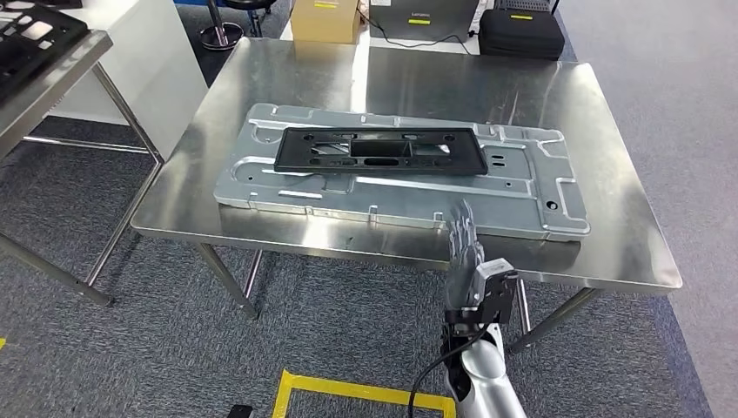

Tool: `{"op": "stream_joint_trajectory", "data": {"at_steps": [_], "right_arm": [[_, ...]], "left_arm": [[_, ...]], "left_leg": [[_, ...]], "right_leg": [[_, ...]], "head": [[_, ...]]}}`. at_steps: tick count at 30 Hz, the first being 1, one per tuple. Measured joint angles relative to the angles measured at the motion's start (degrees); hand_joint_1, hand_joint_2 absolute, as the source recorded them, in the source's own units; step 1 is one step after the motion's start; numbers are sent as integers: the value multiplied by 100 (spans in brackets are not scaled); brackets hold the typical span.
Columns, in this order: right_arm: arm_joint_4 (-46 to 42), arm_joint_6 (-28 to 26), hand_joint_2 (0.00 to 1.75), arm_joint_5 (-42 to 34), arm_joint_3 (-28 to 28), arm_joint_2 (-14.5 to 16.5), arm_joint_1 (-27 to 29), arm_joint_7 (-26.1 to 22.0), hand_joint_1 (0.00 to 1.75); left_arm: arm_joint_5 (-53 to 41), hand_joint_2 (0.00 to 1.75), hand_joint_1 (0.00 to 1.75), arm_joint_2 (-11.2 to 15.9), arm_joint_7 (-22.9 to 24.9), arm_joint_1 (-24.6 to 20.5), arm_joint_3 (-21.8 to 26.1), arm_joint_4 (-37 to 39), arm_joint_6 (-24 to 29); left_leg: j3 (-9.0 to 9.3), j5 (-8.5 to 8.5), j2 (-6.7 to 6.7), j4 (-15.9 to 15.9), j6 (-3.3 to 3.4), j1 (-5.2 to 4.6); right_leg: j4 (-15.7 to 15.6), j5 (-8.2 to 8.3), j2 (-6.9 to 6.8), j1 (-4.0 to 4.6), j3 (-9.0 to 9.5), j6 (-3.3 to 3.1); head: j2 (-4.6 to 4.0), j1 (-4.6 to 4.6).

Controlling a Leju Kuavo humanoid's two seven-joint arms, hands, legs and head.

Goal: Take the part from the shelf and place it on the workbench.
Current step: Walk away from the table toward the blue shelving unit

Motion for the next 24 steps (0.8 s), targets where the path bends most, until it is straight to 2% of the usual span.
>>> {"op": "stream_joint_trajectory", "data": {"at_steps": [1, 2, 3, 4, 5, 6, 7, 8, 9, 10, 11, 13, 14, 15, 16, 17, 18, 20, 21, 22, 24], "right_arm": [[60, -18, 0, 1, -2, -3, 17, 0, 0], [122, -29, 0, -3, -5, -5, 26, 1, 0], [189, -39, 0, -8, -9, -6, 26, 2, 0], [255, -59, 0, -15, -12, -6, 22, 2, 0], [320, -82, 0, -22, -19, -5, 17, 2, 0], [390, -105, 0, -34, -31, -6, 10, 0, 0], [465, -123, 0, -51, -48, -6, 9, -1, 0], [545, -132, 0, -72, -69, -6, 7, -1, 0], [624, -137, 0, -101, -88, -6, 1, 3, 0], [693, -140, 0, -132, -108, -4, -5, 8, 0], [761, -141, 0, -168, -134, -3, -14, 15, 0], [895, -142, 0, -251, -215, -3, -24, 36, 0], [967, -139, 0, -287, -265, -4, -25, 46, 0], [1043, -134, 0, -319, -318, -5, -26, 56, 0], [1123, -126, 0, -346, -372, -8, -29, 66, 0], [1208, -119, 0, -366, -431, -12, -35, 77, 0], [1299, -115, 0, -380, -497, -18, -48, 81, 0], [1486, -136, 0, -386, -634, -33, -91, 77, 0], [1552, -149, 0, -385, -682, -39, -110, 70, 0], [1591, -161, 0, -383, -711, -42, -120, 69, 0], [1606, -165, 0, -382, -721, -43, -126, 69, 0]], "left_arm": [[0, 0, 0, 3, 1, 0, -1, 0, -1], [-1, 0, 0, 7, 2, -1, -1, 0, -1], [-2, 0, 0, 9, 3, -1, -2, 0, -1], [-5, 0, 0, 10, 4, -3, -4, 0, -1], [-9, 0, 0, 13, 8, -4, -7, 0, 0], [-16, 0, 0, 15, 13, -7, -10, 0, 0], [-28, 0, 0, 19, 20, -9, -14, 0, -1], [-39, 0, 0, 25, 28, -7, -18, 1, -1], [-51, 0, 0, 31, 38, -3, -22, 1, -2], [-61, 0, 0, 37, 52, 1, -27, 2, -2], [-67, 0, 0, 43, 66, 2, -36, 2, -2], [-85, 0, 0, 51, 85, -2, -53, 2, -2], [-93, 0, 0, 54, 89, -4, -60, 2, -2], [-102, 0, 0, 57, 92, -4, -65, 2, -2], [-108, 0, 0, 61, 96, -5, -71, 2, -2], [-109, 0, 0, 66, 100, -8, -81, 2, -2], [-110, 0, 0, 73, 104, -17, -93, 2, -2], [-109, 0, 0, 89, 110, -46, -116, 2, -2], [-108, 0, 0, 94, 112, -57, -122, 2, -2], [-108, 0, 0, 97, 114, -64, -125, 2, -2], [-107, 0, 0, 97, 115, -67, -127, 2, -2]], "left_leg": [[-97, 61, 0, 13, -6, -11], [-187, 119, -1, 31, -17, -20], [-261, 171, -4, 53, -33, -26], [-316, 216, -6, 71, -57, -32], [-341, 261, -7, 76, -88, -31], [-352, 306, -7, 71, -122, -21], [-356, 356, -7, 55, -161, -10], [-364, 392, -9, 45, -197, 7], [-395, 347, -13, 75, -228, 18], [-450, 193, -16, 182, -255, 26], [-526, -71, -18, 398, -277, 35], [-679, -671, -18, 1092, -321, 55], [-706, -816, -18, 1423, -342, 66], [-672, -812, -17, 1631, -359, 75], [-559, -687, -17, 1666, -371, 84], [-357, -525, -17, 1522, -379, 91], [-52, -434, -17, 1198, -377, 94], [638, -540, -21, 306, -344, 79], [872, -645, -24, -18, -325, 70], [985, -712, -26, -196, -312, 61], [996, -729, -26, -218, -301, 60]], "right_leg": [[-30, 114, 0, 1, 156, -13], [-255, 244, 1, 6, 418, -38], [-627, 282, 3, 18, 750, -78], [-1045, 244, 6, 37, 1070, -117], [-1366, 178, 8, 63, 1298, -153], [-1568, 116, 11, 93, 1419, -183], [-1652, 133, 12, 117, 1442, -211], [-1670, 198, 3, 115, 1414, -247], [-1698, 264, -5, 108, 1376, -287], [-1722, 344, -16, 94, 1318, -330], [-1738, 425, -27, 79, 1241, -362], [-1735, 576, -37, 85, 1053, -391], [-1733, 654, -44, 88, 950, -388], [-1729, 733, -51, 88, 844, -380], [-1723, 809, -55, 85, 738, -367], [-1714, 884, -56, 79, 634, -349], [-1697, 958, -55, 74, 543, -324], [-1653, 1077, -55, 78, 413, -265], [-1637, 1111, -56, 83, 384, -244], [-1629, 1127, -57, 88, 370, -231], [-1631, 1135, -59, 89, 369, -226]], "head": [[0, 0], [0, -1], [0, -2], [0, -4], [0, -13], [0, -13], [0, -14], [0, -12], [0, -6], [0, -17], [0, -28], [0, -55], [0, -58], [0, -59], [0, -60], [0, -60], [0, -61], [0, -61], [0, -59], [0, -57], [0, -55]]}}
